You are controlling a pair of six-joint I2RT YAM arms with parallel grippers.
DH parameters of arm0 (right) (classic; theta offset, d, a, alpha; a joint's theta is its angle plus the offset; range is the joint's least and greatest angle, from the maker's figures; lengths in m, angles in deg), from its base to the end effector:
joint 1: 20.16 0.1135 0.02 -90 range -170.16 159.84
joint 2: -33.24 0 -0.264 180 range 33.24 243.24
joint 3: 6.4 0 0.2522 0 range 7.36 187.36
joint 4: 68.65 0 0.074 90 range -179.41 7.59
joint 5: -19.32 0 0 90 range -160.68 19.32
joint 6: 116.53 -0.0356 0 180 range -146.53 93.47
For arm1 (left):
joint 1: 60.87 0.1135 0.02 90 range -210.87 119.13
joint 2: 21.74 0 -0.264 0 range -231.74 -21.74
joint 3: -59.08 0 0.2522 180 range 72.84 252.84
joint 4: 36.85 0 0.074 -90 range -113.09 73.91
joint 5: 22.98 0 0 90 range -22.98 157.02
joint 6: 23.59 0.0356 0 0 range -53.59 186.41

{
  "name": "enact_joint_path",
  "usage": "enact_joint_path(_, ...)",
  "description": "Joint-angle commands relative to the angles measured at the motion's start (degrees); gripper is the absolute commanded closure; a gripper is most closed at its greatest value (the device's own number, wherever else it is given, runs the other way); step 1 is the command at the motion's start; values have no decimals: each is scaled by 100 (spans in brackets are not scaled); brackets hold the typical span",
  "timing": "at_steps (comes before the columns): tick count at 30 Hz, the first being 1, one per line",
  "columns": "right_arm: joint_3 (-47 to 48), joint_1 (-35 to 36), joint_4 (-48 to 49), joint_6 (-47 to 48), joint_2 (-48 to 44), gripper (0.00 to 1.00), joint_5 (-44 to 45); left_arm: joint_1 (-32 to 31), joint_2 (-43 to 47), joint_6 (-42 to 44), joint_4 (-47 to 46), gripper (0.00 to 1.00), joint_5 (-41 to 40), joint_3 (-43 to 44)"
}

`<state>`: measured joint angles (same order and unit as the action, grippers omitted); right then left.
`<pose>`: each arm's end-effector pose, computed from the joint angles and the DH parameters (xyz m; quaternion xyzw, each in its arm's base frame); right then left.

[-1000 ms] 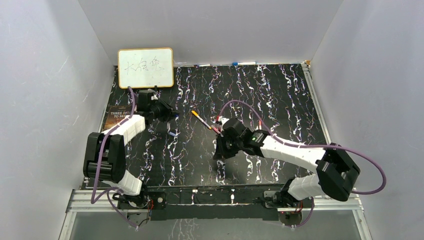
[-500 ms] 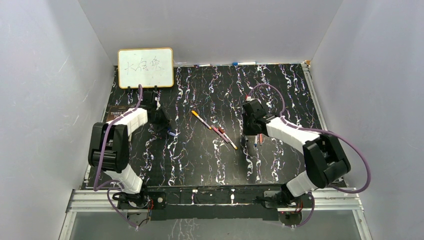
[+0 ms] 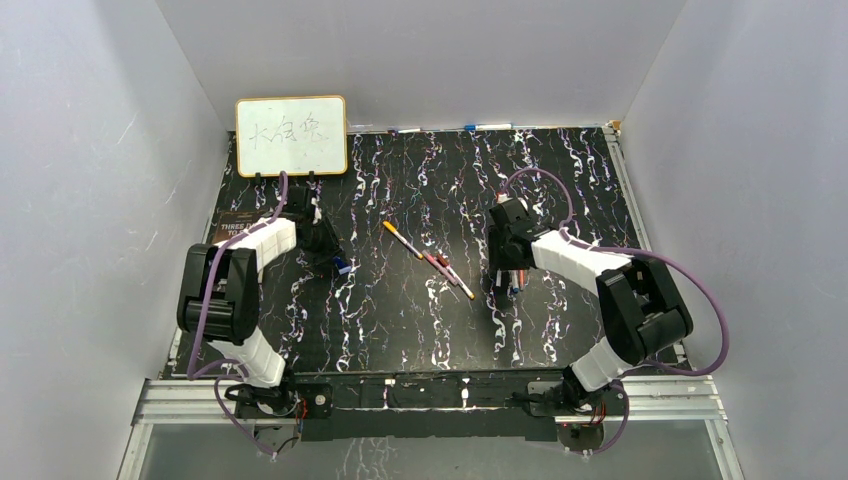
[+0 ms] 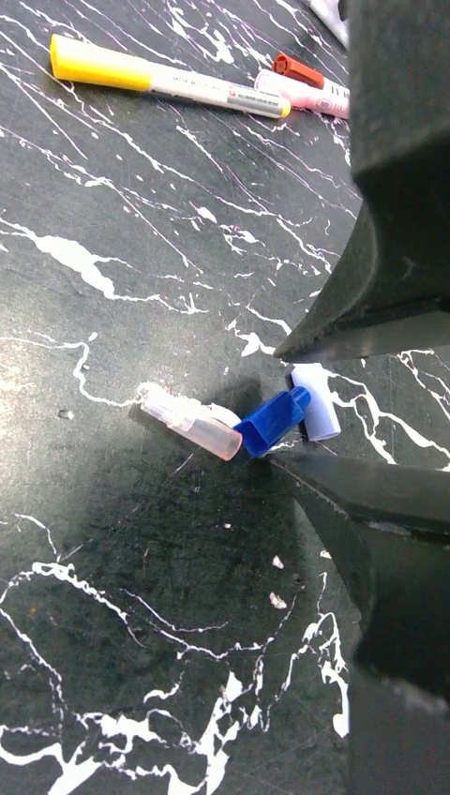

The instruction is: Open the pen caps

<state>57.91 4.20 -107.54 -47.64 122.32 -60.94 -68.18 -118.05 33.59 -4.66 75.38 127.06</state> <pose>0.2695 0.1154 0.1740 -0.0082 0.9703 0.0115 0.2413 0.3215 -0.0465 0.1611 -0.1949 0.9448 -0.1533 0.2142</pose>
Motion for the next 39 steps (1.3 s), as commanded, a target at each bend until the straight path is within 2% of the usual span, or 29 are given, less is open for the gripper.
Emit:
enact_joint_path(1, 79, -21, 124, 125, -233, 60, 128, -7, 318, 89, 372, 59, -97, 182)
enact_joint_path(6, 353, 40, -27, 267, -582, 59, -220, -6, 725, 75, 754, 45, -65, 506)
enact_joint_path(10, 637, 505, 4, 502, -481, 54, -444, -7, 1027, 111, 1021, 31, 45, 717)
enact_joint_path(12, 753, 774, 10, 536, -287, 54, -439, -5, 1167, 141, 1098, 18, 143, 719)
enact_joint_path(13, 765, 870, 40, 549, -229, 54, -430, -2, 1256, 146, 1117, 4, 182, 693)
enact_joint_path(14, 799, 971, 68, 585, -149, 55, -466, -5, 1362, 152, 1136, 2, 222, 650)
enact_joint_path(19, 920, 1351, 138, 766, 254, 59, -479, -7, 1936, 54, 1203, 2, 438, 297)
enact_joint_path(25, 1178, 1726, -259, 853, 785, 62, 515, -6, 2621, -108, 1225, 2, 753, 18)
enact_joint_path(33, 932, 1767, -190, 868, 1185, 66, 550, -13, 2772, -192, 1096, 2, 1024, -221)
enact_joint_path(35, 698, 1774, -161, 841, 1105, 70, 347, -16, 2793, -202, 1039, 2, 1078, -301)
enact_joint_path(39, 387, 1774, -320, 596, 628, 68, 253, -16, 2822, -216, 1011, 2, 1089, -346)
